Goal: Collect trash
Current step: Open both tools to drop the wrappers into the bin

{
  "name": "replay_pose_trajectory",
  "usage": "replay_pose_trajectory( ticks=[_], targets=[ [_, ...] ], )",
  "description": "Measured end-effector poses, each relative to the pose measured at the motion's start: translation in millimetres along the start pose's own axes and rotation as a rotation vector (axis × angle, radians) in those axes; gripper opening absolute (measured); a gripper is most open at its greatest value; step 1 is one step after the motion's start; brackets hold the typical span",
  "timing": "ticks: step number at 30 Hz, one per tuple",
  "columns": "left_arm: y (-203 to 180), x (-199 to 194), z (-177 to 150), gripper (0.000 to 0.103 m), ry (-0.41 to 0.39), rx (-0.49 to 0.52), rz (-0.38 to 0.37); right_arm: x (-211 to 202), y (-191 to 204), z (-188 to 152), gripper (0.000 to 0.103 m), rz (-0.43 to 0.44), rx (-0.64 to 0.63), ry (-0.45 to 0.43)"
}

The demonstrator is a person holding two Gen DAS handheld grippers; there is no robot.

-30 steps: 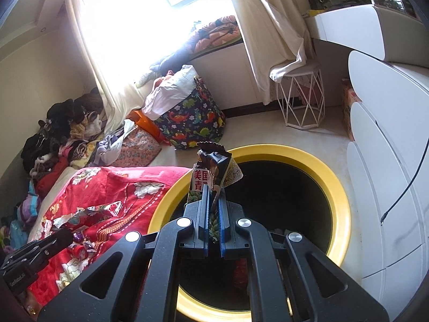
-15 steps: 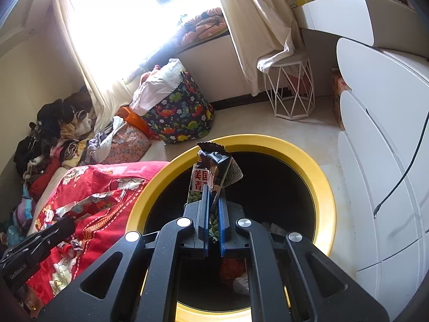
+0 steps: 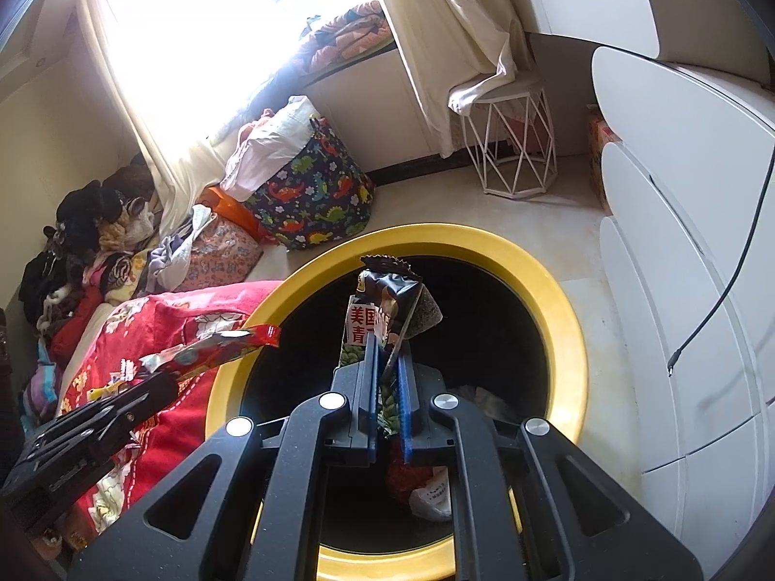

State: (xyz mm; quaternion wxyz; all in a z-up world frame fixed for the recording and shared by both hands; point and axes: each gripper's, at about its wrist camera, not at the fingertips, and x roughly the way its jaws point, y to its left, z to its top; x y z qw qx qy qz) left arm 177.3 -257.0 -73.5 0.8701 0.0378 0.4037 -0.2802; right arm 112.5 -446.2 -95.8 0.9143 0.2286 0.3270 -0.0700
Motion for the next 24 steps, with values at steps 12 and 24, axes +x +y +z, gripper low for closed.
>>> replay_pose_trajectory(
  ticks=[12, 24],
  targets=[
    [19, -16, 0, 0.082, -0.049, -0.106, -0.019, -11, -13, -1, 0.057, -0.057, 0.068, -0.039],
    [34, -58, -12, 0.092, -0.149, -0.117, 0.063, -18, 19, -4, 0.073, -0.034, -0.033, -0.071]
  ],
)
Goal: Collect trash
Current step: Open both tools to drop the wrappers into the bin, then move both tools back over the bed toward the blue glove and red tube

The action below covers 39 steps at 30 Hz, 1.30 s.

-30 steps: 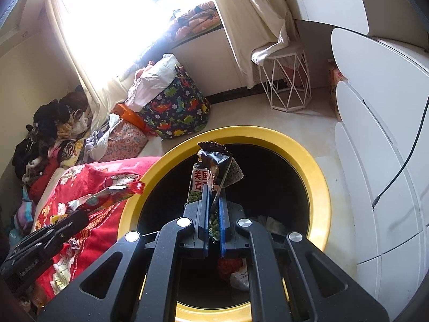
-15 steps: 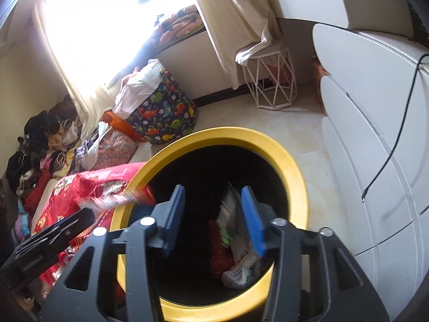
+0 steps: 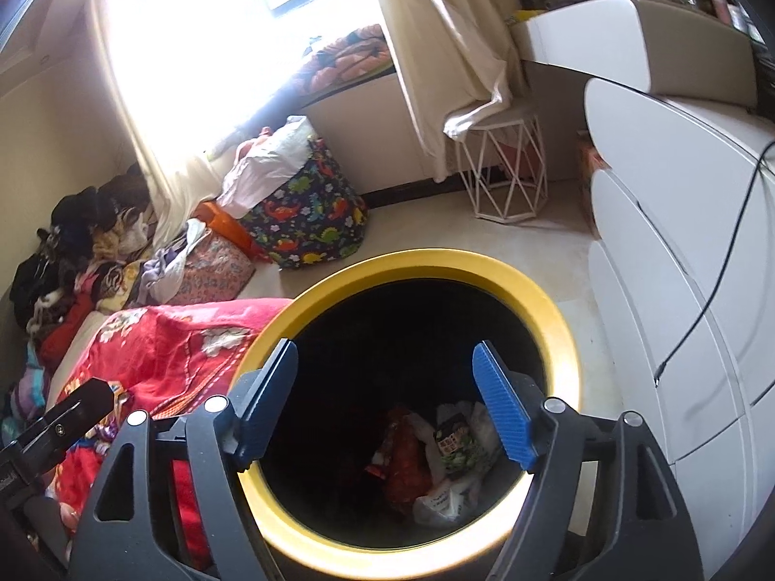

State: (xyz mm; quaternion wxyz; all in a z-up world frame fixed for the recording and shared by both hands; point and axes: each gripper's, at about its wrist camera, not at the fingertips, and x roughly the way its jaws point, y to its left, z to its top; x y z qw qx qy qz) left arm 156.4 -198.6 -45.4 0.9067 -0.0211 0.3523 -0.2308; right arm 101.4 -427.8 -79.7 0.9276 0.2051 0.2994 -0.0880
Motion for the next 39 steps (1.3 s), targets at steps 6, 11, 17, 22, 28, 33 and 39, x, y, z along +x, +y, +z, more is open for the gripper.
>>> replay_pose_trajectory(
  ticks=[6, 11, 17, 22, 28, 33, 39],
  targets=[
    [8, -15, -2, 0.092, -0.034, 0.005, 0.029, -5, 15, -2, 0.077, 0.023, -0.052, -0.012],
    [13, -25, -3, 0.092, -0.061, 0.013, 0.057, -13, 28, -2, 0.082, 0.056, -0.091, -0.043],
    [25, -37, -5, 0.092, -0.082, -0.004, 0.086, -21, 45, -3, 0.085, 0.089, -0.138, -0.072],
    [36, -46, -4, 0.092, -0.104, -0.013, 0.116, -26, 55, -4, 0.085, 0.106, -0.167, -0.084],
    [50, -57, -3, 0.092, -0.134, -0.035, 0.149, -32, 70, -6, 0.086, 0.128, -0.210, -0.107],
    [64, -65, -2, 0.092, -0.152, -0.052, 0.170, -37, 82, -8, 0.087, 0.152, -0.244, -0.117],
    [80, -73, -2, 0.092, -0.172, -0.066, 0.209, -38, 99, -12, 0.087, 0.191, -0.283, -0.108]
  ],
)
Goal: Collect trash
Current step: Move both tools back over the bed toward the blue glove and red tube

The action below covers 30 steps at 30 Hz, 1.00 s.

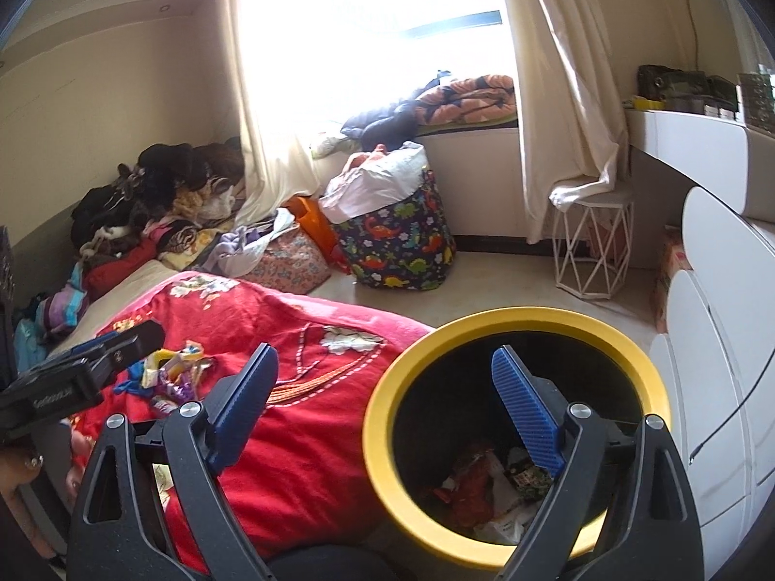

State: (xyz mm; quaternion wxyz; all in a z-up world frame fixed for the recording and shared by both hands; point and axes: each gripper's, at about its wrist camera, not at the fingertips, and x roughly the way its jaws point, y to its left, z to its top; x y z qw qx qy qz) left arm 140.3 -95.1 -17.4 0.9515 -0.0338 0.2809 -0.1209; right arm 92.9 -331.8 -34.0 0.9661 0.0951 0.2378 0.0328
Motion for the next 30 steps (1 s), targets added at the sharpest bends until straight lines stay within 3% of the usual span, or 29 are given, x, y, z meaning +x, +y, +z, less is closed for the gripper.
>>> replay_pose_trajectory(
  ticks=[22, 30],
  targets=[
    [75, -17, 8, 0.092, -0.047, -0.084, 0.147, 16, 89, -8, 0.088, 0.180, -0.164, 0.050],
    [116, -23, 5, 0.092, -0.044, -0.137, 0.237, 31, 128, -16, 0.088, 0.257, -0.249, 0.095]
  ],
)
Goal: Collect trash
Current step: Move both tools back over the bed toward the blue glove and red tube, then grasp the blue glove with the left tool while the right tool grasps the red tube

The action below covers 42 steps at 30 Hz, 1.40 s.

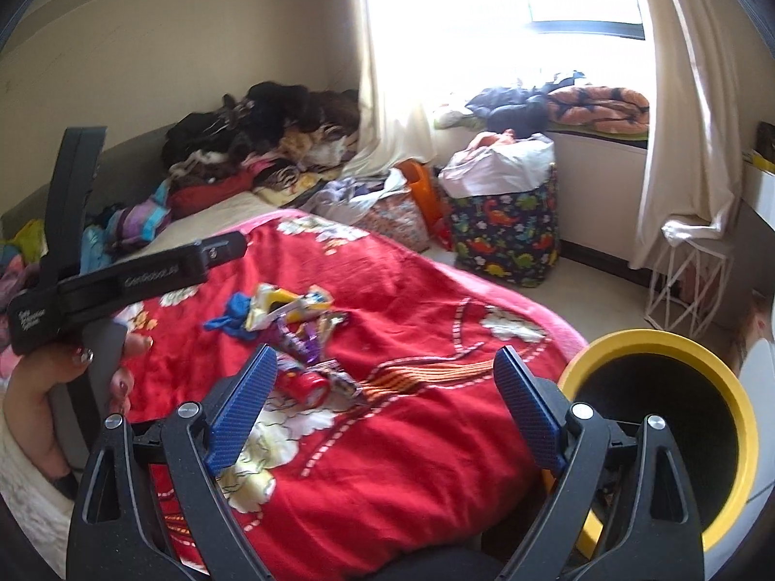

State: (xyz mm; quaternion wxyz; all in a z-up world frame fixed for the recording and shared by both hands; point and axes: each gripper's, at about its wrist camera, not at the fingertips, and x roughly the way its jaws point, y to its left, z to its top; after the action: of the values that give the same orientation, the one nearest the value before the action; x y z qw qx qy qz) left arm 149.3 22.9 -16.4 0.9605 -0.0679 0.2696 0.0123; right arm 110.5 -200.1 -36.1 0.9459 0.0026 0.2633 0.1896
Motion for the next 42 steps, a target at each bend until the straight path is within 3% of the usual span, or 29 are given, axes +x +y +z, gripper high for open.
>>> replay_pose_trajectory(
  ticks=[7, 14, 27, 32, 41, 42],
  targets=[
    [42, 8, -5, 0.092, 0.031, -0.058, 0.068, 32, 29, 2, 0.088, 0.092, -0.082, 0.071],
    [73, 19, -15, 0.088, 0.077, -0.120, 0.124, 71, 55, -1, 0.074, 0.174, -0.155, 0.153],
    [92, 54, -34, 0.050, 0.178, -0.196, 0.086, 139, 83, -13, 0.060, 0.190, -0.316, 0.309],
    [92, 68, -34, 0.047, 0.205, -0.206, 0.072, 164, 88, -24, 0.058, 0.165, -0.364, 0.377],
    [100, 92, -41, 0.045, 0.273, -0.255, 0.073, 173, 86, -35, 0.032, 0.206, -0.301, 0.424],
    [101, 93, -42, 0.041, 0.278, -0.262, 0.069, 170, 85, -35, 0.030, 0.219, -0.286, 0.428]
  ],
)
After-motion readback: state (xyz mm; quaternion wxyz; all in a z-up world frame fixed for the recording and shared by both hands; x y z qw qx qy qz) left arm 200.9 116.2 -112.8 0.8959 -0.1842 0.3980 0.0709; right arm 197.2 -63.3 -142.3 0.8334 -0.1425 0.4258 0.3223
